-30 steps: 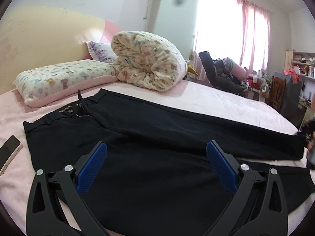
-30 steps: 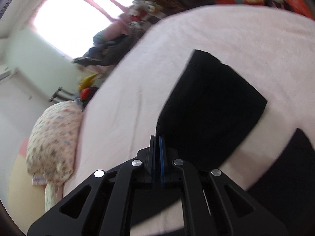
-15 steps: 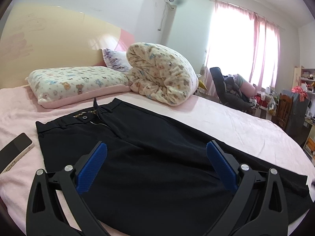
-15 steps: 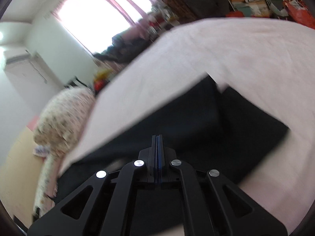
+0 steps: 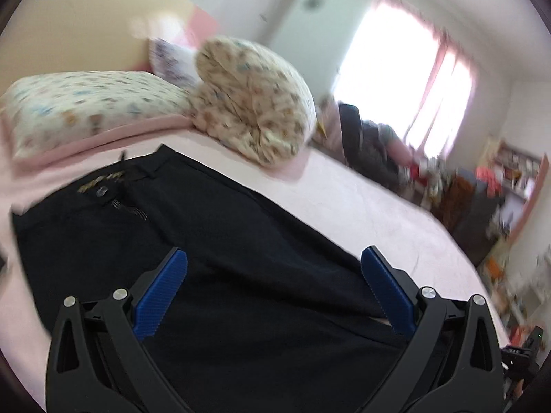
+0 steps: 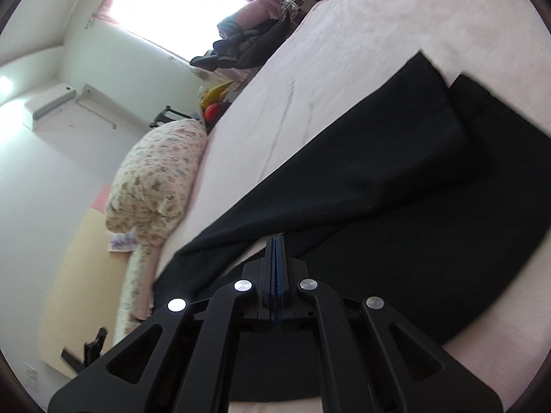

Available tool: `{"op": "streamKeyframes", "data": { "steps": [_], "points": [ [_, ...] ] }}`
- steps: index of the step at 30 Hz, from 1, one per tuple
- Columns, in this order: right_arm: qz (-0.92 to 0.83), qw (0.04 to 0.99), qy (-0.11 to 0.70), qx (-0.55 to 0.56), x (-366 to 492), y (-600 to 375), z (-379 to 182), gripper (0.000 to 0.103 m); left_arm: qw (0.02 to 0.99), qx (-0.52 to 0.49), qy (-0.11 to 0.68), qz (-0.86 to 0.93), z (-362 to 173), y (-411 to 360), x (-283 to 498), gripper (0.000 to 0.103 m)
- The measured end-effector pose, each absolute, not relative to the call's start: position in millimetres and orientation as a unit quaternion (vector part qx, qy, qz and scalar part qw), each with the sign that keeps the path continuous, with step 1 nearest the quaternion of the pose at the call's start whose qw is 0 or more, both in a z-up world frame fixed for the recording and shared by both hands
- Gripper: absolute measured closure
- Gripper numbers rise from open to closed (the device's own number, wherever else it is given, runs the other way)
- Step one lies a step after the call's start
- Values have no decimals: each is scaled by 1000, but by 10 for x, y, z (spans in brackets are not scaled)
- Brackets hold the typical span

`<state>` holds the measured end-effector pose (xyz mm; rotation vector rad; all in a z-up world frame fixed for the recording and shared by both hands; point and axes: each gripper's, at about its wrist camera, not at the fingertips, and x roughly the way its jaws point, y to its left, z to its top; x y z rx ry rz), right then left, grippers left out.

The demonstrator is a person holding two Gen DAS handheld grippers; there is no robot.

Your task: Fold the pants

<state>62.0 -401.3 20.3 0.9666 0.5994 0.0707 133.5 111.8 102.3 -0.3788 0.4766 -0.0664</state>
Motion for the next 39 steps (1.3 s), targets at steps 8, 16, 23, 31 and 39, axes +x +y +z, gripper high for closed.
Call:
{"op": "streamKeyframes", "data": {
  "steps": [8, 16, 23, 31, 39],
  "points": [
    [76, 825, 243, 504, 635, -4153, 60, 8, 890, -269, 359, -86, 1144, 1473, 2841, 2],
    [98, 831, 234, 495, 651, -4141, 79, 9, 820, -326, 464, -86, 633, 1023, 4030, 8],
    [96, 858, 260, 433, 701, -3957, 116, 9, 777, -208, 594, -7, 137, 269, 4756, 54],
    [93, 867, 273, 405, 692, -3879, 139, 9, 789, -280, 543, 68, 12, 561, 4718, 100],
    [75, 826, 263, 493, 644, -4190, 72, 9, 864, -257, 429, 56, 551, 602, 3861, 100]
  ]
}}
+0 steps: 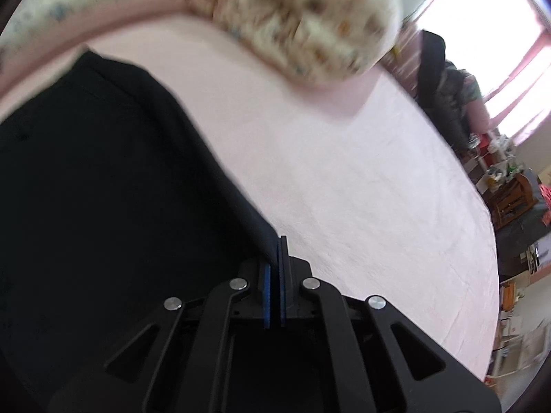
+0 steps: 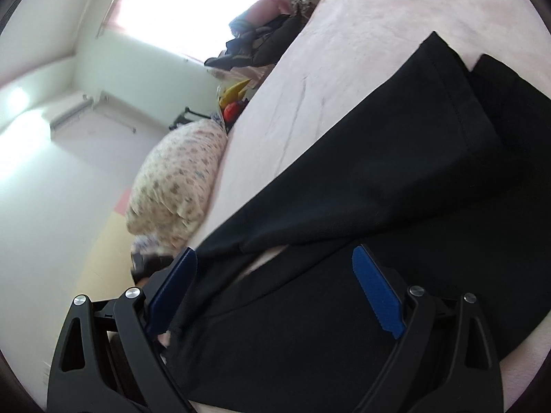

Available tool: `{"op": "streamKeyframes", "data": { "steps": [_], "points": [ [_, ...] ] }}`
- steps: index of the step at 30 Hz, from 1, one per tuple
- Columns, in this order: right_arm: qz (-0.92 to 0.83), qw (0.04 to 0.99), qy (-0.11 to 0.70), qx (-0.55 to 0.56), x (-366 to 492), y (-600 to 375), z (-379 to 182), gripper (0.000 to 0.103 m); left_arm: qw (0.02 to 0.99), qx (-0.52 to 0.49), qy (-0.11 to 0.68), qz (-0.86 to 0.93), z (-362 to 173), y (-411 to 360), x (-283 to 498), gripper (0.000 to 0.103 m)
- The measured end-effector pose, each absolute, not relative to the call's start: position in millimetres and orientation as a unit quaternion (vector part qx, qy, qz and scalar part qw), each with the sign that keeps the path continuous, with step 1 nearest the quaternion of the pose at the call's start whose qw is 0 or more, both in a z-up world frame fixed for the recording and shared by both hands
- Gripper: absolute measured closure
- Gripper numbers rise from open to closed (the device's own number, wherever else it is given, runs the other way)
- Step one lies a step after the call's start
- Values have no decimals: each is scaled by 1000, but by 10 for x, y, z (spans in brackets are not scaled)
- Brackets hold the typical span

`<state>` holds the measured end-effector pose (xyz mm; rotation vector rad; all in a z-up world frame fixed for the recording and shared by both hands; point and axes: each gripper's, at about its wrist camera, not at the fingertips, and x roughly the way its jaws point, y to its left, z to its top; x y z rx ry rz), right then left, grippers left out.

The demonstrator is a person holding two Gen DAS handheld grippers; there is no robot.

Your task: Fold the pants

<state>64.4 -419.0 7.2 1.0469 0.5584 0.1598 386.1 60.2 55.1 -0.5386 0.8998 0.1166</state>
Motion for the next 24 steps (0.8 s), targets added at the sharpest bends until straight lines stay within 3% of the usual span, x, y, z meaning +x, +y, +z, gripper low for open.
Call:
{"op": "streamKeyframes", "data": {
  "steps": [9, 17, 24],
  "points": [
    [95, 764, 261, 583, 560, -4446, 3, 10, 895, -261, 360, 43, 864, 665, 2939, 100],
    [8, 753, 287, 592, 565, -4546, -106, 40, 904, -239, 353, 49, 923, 612, 2648, 100],
    [-62, 755, 304, 577, 494, -4599, -129, 42, 903, -241, 352, 56, 929, 600, 2585, 100]
  ]
}}
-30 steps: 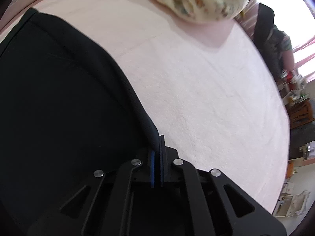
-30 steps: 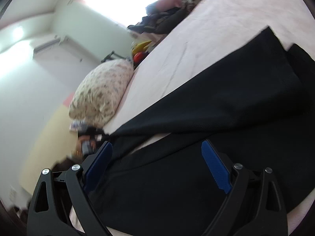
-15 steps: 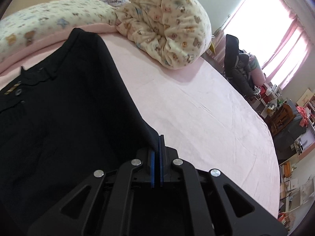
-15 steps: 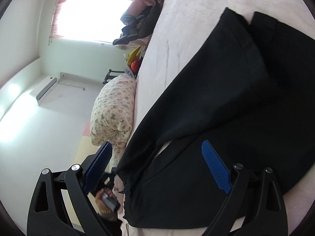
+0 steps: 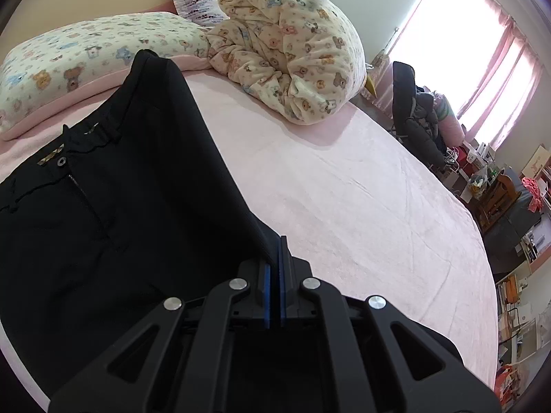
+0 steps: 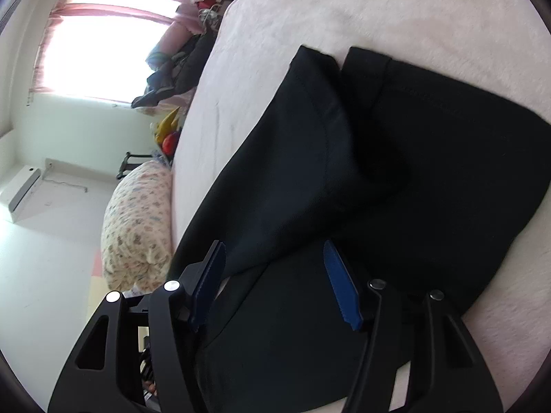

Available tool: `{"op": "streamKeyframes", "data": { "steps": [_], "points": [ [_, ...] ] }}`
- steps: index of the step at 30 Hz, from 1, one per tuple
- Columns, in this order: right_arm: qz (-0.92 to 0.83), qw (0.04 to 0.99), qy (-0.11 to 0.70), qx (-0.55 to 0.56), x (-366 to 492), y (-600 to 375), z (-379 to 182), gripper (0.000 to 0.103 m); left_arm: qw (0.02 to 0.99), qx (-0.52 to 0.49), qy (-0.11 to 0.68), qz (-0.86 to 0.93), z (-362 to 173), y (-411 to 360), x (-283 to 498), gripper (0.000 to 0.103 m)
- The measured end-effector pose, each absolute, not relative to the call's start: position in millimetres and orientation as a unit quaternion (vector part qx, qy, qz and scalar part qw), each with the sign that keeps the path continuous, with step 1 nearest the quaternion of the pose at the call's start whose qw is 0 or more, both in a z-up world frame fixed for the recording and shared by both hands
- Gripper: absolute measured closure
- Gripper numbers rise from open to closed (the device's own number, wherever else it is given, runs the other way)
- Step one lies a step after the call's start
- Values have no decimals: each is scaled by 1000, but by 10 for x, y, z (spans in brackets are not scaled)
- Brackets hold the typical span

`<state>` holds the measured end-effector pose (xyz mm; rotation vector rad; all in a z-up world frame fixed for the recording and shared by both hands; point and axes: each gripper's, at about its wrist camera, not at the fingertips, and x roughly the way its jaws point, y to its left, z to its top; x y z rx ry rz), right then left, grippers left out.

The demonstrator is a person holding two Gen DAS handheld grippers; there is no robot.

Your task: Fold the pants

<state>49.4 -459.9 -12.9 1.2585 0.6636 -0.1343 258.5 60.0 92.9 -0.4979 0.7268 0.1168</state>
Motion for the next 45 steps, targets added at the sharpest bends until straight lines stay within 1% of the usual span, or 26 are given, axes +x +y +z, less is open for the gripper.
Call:
{"op": "streamKeyframes", "data": {
  "steps": [2, 3, 4, 5, 6, 8, 15, 20, 24, 26, 29, 34, 35, 36, 37, 38, 39, 40, 41, 42, 44, 45],
  "points": [
    [-81, 764, 304, 563, 561, -4617, -134, 42, 902, -242, 352, 58, 930, 597, 2582, 100],
    [-89, 774, 301, 550, 602, -4616, -126, 47, 902, -242, 352, 59, 927, 599, 2579, 100],
    [-99, 787, 299, 531, 628, -4609, -123, 56, 902, -243, 353, 61, 927, 600, 2563, 100],
    [-112, 794, 297, 519, 627, -4613, -137, 78, 901, -245, 353, 61, 928, 605, 2544, 100],
    [-111, 791, 291, 527, 602, -4643, -185, 92, 901, -246, 352, 61, 933, 612, 2517, 100],
    [-91, 777, 279, 557, 550, -4719, -258, 98, 902, -249, 348, 61, 949, 634, 2461, 100],
    [-65, 804, 213, 551, 366, -4792, 8, 100, 906, -260, 329, 54, 1045, 701, 2131, 100],
    [-53, 815, 171, 552, 220, -4838, 190, 100, 913, -272, 300, 41, 1081, 781, 1662, 100],
    [-77, 823, 137, 546, 30, -4959, 310, 100, 916, -283, 281, 36, 970, 880, 1233, 100],
    [-86, 816, 142, 554, -3, -5009, 276, 100, 913, -291, 284, 36, 810, 921, 1011, 100],
    [-111, 799, 172, 565, -17, -5026, 120, 100, 908, -297, 292, 41, 570, 942, 774, 99],
    [-167, 769, 234, 571, -130, -4970, -168, 99, 898, -306, 312, 53, 219, 944, 668, 99],
    [-173, 756, 250, 580, -131, -4974, -236, 99, 898, -304, 313, 52, 202, 940, 663, 99],
    [-176, 746, 263, 587, -161, -4957, -288, 94, 898, -302, 317, 50, 190, 940, 644, 97],
    [-166, 732, 271, 603, -181, -4959, -343, 94, 897, -304, 317, 51, 191, 958, 600, 88],
    [-159, 729, 271, 608, -218, -4953, -334, 91, 897, -306, 314, 47, 210, 992, 555, 68],
    [-157, 729, 273, 607, -242, -4953, -309, 80, 900, -305, 309, 50, 248, 1028, 495, 56],
    [-157, 736, 271, 600, -300, -4938, -257, 71, 903, -302, 299, 56, 289, 1068, 421, 37],
    [-158, 743, 264, 594, -392, -4931, -220, 44, 909, -301, 281, 63, 358, 1146, 306, 31],
    [-166, 751, 256, 586, -493, -4917, -180, 27, 913, -301, 269, 62, 403, 1212, 233, 28],
    [-182, 778, 228, 557, -745, -4840, -30, 27, 921, -296, 246, 63, 555, 1425, 89, 17],
    [-180, 788, 218, 547, -830, -4814, 30, 27, 924, -295, 237, 64, 617, 1516, 53, 16]
  ]
}}
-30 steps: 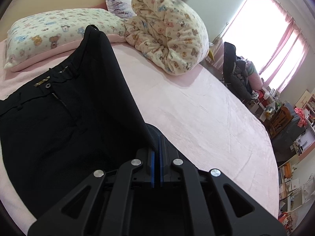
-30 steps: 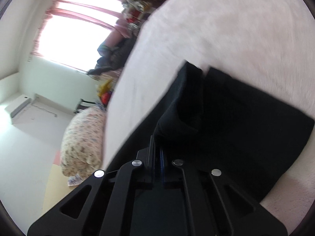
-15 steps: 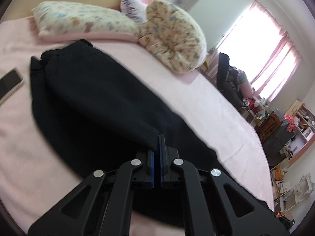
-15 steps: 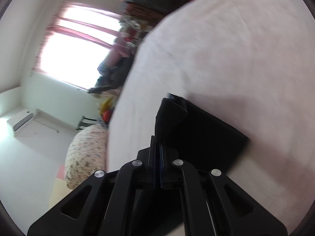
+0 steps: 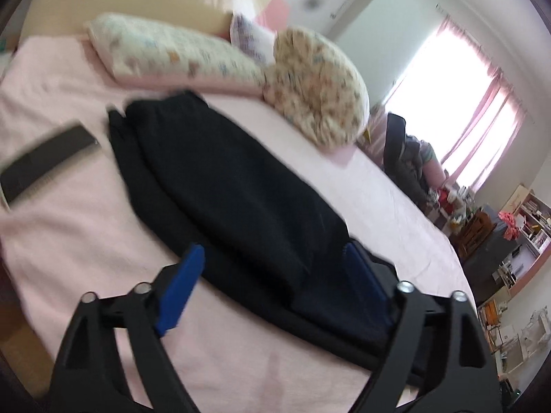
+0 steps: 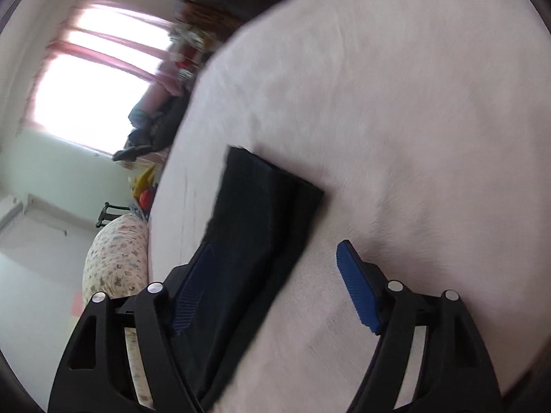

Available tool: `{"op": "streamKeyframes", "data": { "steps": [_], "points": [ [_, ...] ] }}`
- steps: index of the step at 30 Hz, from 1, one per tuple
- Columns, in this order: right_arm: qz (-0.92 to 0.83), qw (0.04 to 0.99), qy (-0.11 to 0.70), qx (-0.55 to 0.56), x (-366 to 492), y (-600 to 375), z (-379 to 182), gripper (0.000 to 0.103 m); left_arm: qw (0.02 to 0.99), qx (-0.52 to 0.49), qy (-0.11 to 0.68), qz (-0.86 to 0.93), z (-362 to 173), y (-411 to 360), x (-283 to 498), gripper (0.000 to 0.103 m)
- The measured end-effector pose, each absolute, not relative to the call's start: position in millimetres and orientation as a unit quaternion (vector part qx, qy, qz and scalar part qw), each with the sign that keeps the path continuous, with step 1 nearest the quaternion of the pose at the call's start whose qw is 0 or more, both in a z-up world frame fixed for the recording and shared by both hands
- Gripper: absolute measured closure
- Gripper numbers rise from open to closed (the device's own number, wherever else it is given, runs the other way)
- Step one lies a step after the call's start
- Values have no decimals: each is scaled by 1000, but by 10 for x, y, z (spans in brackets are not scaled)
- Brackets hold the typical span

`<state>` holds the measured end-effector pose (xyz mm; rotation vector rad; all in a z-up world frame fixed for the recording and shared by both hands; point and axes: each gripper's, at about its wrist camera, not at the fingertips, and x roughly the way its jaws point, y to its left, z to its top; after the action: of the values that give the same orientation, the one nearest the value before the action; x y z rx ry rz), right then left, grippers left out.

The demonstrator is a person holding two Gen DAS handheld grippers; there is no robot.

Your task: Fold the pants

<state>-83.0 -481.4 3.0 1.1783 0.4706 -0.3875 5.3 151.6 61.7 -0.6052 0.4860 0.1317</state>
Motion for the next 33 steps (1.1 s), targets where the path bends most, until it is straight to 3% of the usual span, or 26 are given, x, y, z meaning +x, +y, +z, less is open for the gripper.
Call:
{"op": "streamKeyframes", "data": {
  "steps": [2, 6, 11, 17, 25, 27, 28, 29, 33],
  "points": [
    [-170, 812, 187, 527, -937, -4722, 172, 27, 929, -289, 220, 71, 762, 1775, 7, 11],
    [-166, 846, 166, 478, -894, -4577, 348, 27, 903, -336, 259, 60, 811, 2371, 267, 13],
    [-159, 852, 183, 464, -730, -4472, 253, 27, 830, -437, 346, 17, 466, 2948, 802, 36],
    [-153, 847, 203, 468, -584, -4414, 155, 27, 798, -440, 406, 62, 107, 3095, 1075, 39],
    [-137, 853, 226, 450, -411, -4305, 136, 24, 785, -477, 386, 90, 5, 3307, 1328, 39],
    [-136, 853, 228, 449, -401, -4308, 139, 23, 779, -489, 379, 98, -2, 3367, 1352, 51],
    [-136, 854, 228, 447, -394, -4305, 142, 23, 778, -485, 383, 108, -3, 3384, 1365, 73],
    [-135, 855, 228, 447, -401, -4300, 136, 23, 782, -482, 381, 105, 9, 3392, 1359, 81],
    [-130, 858, 229, 442, -375, -4297, 146, 22, 809, -453, 362, 100, 210, 3339, 1254, 89]
  ]
}}
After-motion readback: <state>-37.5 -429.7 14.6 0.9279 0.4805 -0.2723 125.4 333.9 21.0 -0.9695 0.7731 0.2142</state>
